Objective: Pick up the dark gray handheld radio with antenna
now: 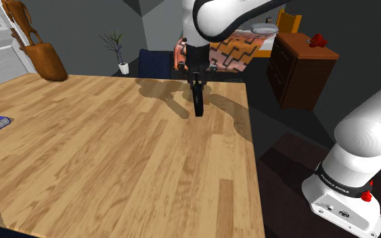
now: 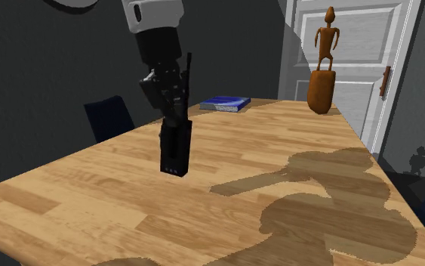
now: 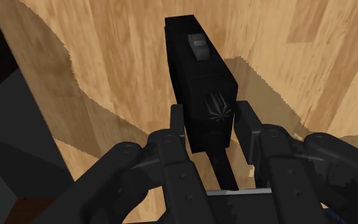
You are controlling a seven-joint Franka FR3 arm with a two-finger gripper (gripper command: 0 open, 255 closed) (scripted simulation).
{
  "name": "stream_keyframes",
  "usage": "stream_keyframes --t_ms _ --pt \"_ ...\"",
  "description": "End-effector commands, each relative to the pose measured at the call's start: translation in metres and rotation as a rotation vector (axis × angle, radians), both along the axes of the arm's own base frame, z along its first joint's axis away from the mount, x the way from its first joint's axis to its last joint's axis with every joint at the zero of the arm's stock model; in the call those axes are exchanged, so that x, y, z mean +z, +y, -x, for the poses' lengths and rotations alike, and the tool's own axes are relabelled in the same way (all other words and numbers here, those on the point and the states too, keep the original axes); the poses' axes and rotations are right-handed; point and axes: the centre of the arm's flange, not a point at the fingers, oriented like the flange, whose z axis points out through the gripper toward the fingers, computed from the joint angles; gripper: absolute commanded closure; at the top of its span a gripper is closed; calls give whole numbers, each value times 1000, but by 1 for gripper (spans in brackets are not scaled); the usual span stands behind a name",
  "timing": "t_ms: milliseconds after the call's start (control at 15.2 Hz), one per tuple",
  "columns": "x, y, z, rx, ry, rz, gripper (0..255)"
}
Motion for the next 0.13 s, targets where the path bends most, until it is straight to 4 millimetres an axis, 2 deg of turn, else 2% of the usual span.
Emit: stream_keyframes --t_ms 0,66 --pt "7 0 0 0 0 0 255" --pt "7 0 0 0 0 0 255"
